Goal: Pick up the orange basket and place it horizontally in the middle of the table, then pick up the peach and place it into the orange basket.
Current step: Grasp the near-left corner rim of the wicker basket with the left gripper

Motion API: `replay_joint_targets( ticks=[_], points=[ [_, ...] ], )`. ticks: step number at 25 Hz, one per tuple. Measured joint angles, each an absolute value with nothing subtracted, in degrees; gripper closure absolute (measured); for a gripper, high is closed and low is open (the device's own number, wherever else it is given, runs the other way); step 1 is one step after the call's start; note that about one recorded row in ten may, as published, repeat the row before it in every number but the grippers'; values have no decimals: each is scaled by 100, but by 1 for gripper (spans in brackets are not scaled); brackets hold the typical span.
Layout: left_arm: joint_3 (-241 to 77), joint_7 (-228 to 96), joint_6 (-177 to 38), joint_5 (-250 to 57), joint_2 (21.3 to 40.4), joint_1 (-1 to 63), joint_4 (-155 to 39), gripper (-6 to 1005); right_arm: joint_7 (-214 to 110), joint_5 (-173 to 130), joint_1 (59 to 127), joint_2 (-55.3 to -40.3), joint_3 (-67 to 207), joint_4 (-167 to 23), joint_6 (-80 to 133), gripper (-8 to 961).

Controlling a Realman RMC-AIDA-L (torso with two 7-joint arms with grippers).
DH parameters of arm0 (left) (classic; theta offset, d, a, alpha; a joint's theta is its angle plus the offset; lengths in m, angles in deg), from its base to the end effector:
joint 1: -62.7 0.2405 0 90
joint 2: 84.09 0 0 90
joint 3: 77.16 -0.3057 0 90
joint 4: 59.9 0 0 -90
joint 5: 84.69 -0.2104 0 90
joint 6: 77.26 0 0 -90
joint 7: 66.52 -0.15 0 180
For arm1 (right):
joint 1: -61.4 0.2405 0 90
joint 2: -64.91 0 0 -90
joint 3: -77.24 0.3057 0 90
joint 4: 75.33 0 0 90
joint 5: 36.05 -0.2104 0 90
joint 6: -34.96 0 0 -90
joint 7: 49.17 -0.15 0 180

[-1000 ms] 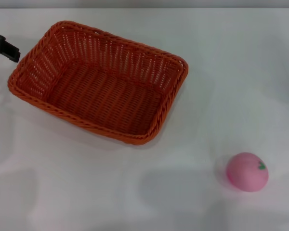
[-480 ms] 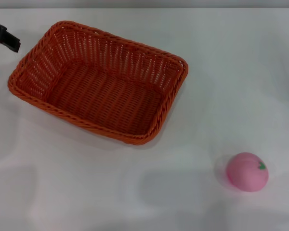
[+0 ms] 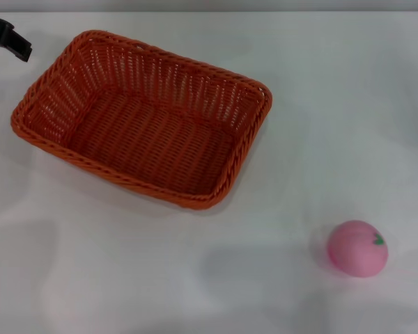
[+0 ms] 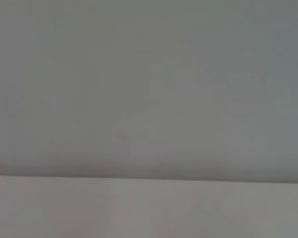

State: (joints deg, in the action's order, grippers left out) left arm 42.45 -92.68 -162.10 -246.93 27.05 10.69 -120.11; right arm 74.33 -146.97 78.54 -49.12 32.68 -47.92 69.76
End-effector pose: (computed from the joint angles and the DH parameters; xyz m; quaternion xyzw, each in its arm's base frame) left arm -0.2126 0.4834 0.0656 -0.8318 -0.4223 0.1672 0.3191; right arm 0.4871 0.3425 0.0675 -0.6706 0.4105 0.1203 0.6060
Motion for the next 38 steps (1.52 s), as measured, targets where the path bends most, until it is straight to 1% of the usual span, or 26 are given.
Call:
replay_joint_targets(
  ticks=[10, 18, 25, 32, 38],
  points=[
    [4148, -9498, -15865, -24693, 2752, 1086, -11867, 332, 7431, -14697, 7863, -4945, 3269, -4743, 6976, 96],
    [4037, -9470, -15805, -24692, 2806, 698, -11606, 333, 7431, -14697, 7891, -4943, 3269, -4741, 6976, 96],
    [4020, -9467, -15633, -24693, 2862, 482, -11186, 334, 7439, -14697, 7870, -4932, 3313, -4764, 6977, 95],
    [3947, -9464, -15557, -24693, 2982, 530, -11096, 334, 7437, -14697, 7897, -4915, 3305, -4748, 6975, 95],
    [3917, -9456, -15541, -24694, 3023, 544, -10982, 335, 7434, -14697, 7928, -4900, 3280, -4738, 6948, 95]
  ],
)
